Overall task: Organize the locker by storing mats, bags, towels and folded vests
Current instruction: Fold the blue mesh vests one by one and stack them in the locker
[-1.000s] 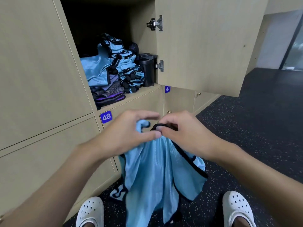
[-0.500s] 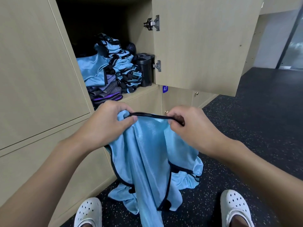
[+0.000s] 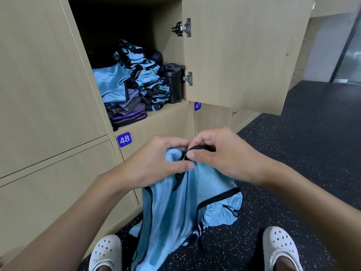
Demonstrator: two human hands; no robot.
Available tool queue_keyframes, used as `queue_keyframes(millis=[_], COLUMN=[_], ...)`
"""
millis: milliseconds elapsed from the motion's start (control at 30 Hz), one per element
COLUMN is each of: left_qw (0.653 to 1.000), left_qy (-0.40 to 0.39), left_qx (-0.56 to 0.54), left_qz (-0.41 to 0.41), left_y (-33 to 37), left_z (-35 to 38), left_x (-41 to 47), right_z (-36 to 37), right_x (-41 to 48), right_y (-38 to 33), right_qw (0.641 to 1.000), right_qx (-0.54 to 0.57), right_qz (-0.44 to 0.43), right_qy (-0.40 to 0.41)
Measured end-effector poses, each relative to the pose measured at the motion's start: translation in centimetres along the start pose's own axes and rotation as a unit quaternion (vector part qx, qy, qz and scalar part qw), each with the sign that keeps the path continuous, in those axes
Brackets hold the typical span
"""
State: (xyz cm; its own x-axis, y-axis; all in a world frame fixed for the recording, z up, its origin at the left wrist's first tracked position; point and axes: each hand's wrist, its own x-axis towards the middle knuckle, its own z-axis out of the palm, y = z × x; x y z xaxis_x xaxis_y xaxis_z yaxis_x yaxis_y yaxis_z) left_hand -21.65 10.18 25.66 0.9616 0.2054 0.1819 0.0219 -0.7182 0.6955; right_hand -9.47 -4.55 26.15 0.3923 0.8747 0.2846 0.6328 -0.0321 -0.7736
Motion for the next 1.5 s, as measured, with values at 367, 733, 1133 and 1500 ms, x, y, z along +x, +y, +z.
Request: queue_keyframes(millis=[367,733,1133,1500], left_qw=[0.995,0.969,0.983,0.979], left_qy=[0.051,0.159,0.167,0.170], left_qx=[0.079,0.191,0.015,-0.006], left_qz=[-0.034,-0.010,0.080,0.110], left_y=[-1.6,-1.3,0.2,-0.2], left_z=[-1.3,-0.9,0.6,-0.1], left_x=[-0.1,0.0,0.0,-0.4], right_z=[-2.3,-1.9,-0.5,-0.3], right_x=[-0.4,-0.5,-0.2,-0.1], right_y=[-0.1,0.1,-0.8,-0.6], right_qw=[0.998,0.994,0.985,0.990], right_qx=[0.049,0.074,0.162,0.139], right_qz=[0.008,0.069,0.050,0.025], right_qy=[0.045,0.038,0.027,-0.008])
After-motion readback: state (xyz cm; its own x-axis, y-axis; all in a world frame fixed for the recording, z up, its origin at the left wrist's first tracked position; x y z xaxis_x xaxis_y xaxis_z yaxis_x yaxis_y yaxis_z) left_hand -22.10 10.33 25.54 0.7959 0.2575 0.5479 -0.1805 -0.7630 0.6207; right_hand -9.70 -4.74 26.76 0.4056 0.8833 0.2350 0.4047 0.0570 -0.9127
